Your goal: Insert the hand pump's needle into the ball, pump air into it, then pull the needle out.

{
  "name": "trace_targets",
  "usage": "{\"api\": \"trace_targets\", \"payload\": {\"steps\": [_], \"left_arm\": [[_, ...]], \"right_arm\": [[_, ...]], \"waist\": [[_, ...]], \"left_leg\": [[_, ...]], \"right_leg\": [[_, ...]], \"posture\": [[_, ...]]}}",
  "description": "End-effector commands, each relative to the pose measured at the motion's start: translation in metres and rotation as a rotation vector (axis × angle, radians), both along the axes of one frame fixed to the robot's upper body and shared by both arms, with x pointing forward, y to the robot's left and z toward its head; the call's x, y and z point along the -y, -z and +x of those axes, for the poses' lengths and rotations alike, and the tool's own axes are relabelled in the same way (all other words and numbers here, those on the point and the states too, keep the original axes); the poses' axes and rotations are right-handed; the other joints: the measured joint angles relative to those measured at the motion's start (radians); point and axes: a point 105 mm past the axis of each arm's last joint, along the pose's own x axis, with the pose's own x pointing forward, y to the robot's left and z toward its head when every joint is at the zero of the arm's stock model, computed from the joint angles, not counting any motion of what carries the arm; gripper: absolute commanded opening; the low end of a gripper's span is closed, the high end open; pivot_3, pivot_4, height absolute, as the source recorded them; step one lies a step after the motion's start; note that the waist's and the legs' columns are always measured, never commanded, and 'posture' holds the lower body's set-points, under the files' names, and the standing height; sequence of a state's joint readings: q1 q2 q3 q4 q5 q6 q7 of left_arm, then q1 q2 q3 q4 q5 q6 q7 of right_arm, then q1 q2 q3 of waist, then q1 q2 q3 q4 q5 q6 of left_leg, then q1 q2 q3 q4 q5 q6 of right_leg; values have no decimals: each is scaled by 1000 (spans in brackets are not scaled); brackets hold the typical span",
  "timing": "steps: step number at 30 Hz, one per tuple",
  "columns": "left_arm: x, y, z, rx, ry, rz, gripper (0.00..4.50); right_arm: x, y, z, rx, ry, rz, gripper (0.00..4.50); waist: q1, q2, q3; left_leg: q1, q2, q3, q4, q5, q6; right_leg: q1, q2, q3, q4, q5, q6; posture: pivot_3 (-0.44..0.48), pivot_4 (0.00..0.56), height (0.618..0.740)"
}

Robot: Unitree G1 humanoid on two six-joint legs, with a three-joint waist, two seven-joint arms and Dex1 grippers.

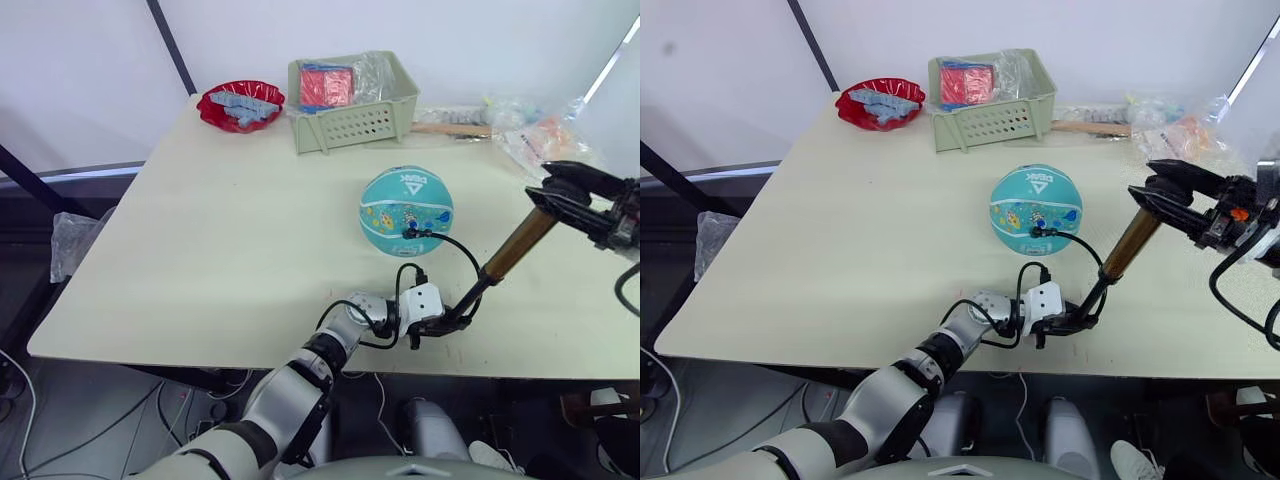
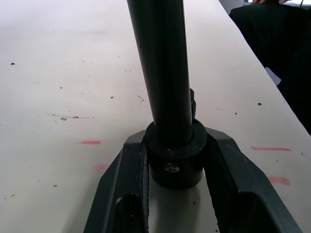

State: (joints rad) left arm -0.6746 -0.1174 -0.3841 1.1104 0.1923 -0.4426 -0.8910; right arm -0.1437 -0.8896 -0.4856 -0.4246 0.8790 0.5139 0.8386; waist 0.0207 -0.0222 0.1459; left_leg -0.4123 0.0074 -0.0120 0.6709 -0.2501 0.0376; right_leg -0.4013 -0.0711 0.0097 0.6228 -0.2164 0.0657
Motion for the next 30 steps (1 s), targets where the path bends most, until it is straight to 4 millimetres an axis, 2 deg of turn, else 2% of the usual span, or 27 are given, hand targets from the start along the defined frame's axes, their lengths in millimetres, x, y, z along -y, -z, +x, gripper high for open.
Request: {"api": "trace_targets", "payload": {"steps": [1,5,10,17,20,24,30], "left_arm": [[-12,32,-17,-66,40,128,1085],[-13,32,-17,-65,39,130,1085],[-13,32,-16,-63,36,131,1085],[-14,32,-15,-65,32,130,1085],[-14,32,-15,-66,30,130,1085],[-14,32,-15,-66,29,130,1085],[-14,32,-15,-67,27,129,1085]], "right_arm": [[5,30,9,-22,97,-58,1630],[-2,72,11,-103,99,-45,1630],[-8,112,9,-167,107,-43,1630],[-13,142,8,-190,126,-49,1630],[-12,144,8,-188,135,-50,1630],[-9,137,6,-180,118,-51,1630],[0,115,8,-120,135,-41,1630]], "waist": [[-3,-2,-2],[-5,-7,-5],[-6,-10,-7],[-6,-12,-8],[-6,-12,-8],[-6,-13,-8],[-3,-14,-9]], "left_leg": [[0,0,0,0,0,0],[1,2,0,0,0,0],[6,1,4,0,-1,2],[12,2,9,-1,-3,4],[13,2,13,-2,-4,5],[15,3,21,-2,-6,9],[14,3,37,-1,-10,14]], "right_leg": [[0,0,0,0,0,0],[0,1,0,1,0,0],[4,-1,3,0,0,0],[6,-1,8,0,-1,2],[5,-1,12,0,-1,2],[5,-2,18,0,0,4],[-3,-10,21,0,3,9]], "posture": [[0,150,740],[0,150,740],[0,150,740],[0,150,740],[0,150,740],[0,150,740],[0,150,740]]}}
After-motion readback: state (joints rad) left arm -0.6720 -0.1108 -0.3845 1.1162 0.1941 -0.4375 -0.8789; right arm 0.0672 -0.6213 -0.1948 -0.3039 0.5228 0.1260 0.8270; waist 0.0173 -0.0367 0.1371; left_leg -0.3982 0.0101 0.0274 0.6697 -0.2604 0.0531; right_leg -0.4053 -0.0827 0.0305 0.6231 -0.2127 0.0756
